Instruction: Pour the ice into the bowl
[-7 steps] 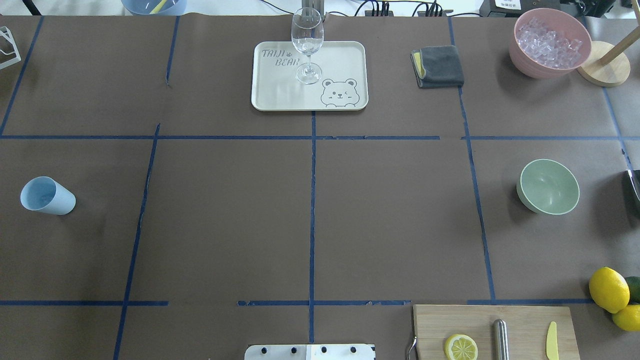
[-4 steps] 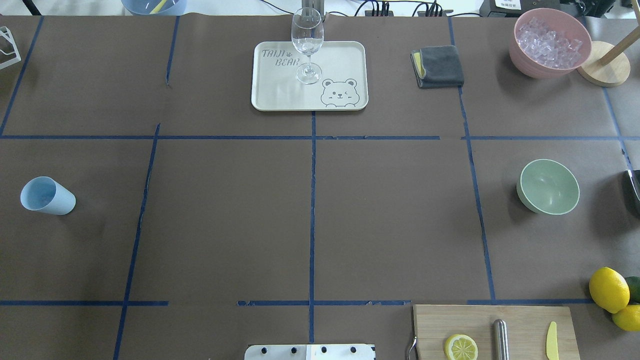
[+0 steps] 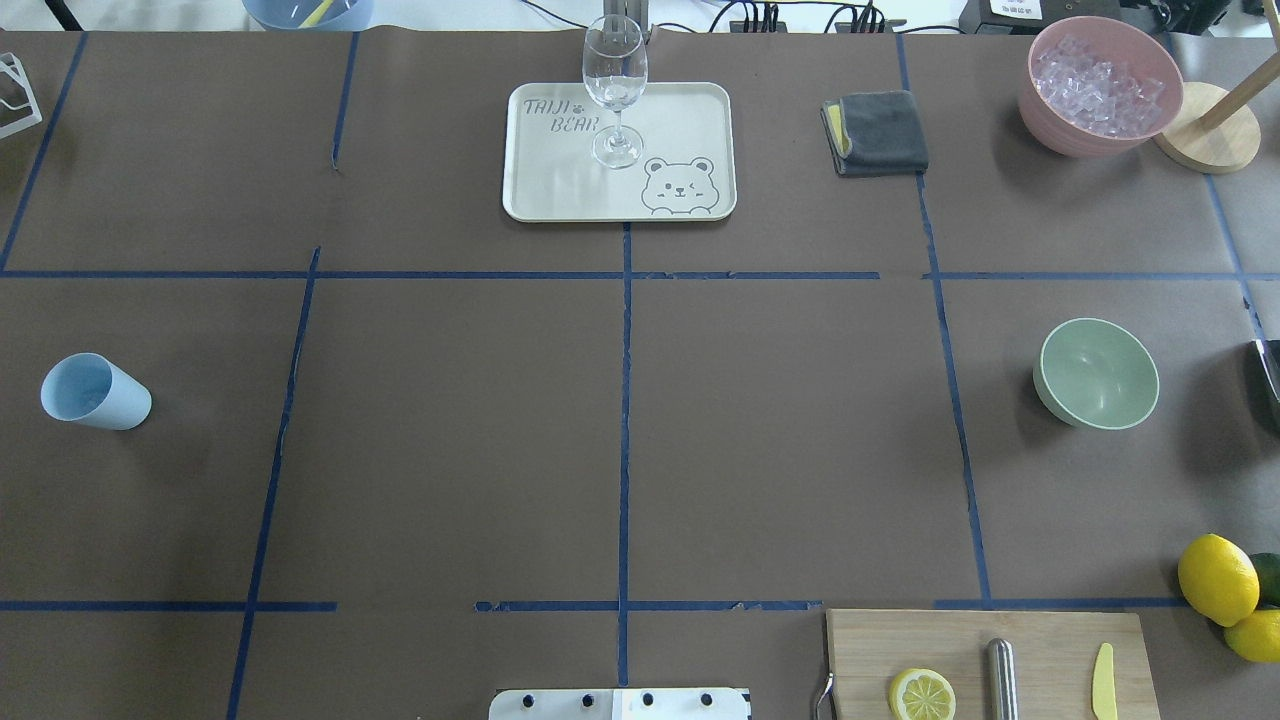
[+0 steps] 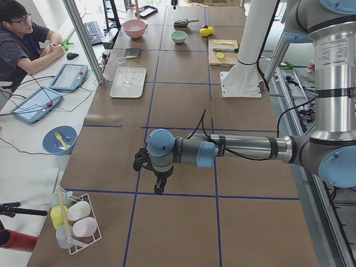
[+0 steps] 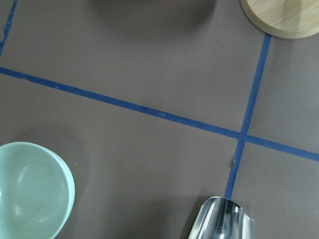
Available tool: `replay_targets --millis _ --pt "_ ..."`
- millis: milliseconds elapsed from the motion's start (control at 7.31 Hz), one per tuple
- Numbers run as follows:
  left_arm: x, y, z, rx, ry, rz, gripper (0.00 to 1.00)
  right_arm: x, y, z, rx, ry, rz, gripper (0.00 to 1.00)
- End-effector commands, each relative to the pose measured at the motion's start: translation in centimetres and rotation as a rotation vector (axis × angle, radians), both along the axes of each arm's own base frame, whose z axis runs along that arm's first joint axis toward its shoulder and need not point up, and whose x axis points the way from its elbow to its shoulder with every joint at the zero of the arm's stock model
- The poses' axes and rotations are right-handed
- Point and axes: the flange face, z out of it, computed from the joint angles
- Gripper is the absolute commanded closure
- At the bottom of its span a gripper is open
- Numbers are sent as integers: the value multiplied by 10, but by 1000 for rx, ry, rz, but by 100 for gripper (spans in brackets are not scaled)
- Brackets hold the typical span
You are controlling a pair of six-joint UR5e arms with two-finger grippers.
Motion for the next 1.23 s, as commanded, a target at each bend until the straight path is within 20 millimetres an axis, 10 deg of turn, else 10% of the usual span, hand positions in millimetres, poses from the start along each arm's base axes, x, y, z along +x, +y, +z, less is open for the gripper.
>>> replay_targets --millis 0,410,547,821,1094 --pt "0 -2 -2 5 0 0 0 -72 9 -25 26 -67 -13 0" --pt "0 -2 -2 5 0 -1 0 -168 37 -16 -66 -5 111 9" --pt "0 -2 -2 8 0 0 0 -175 46 -7 -149 -3 156 31" --pt "0 -2 -3 8 2 -1 0 -180 63 9 -191 13 151 36" --pt "-1 -1 -3 8 2 -2 0 -171 75 22 -190 13 151 63"
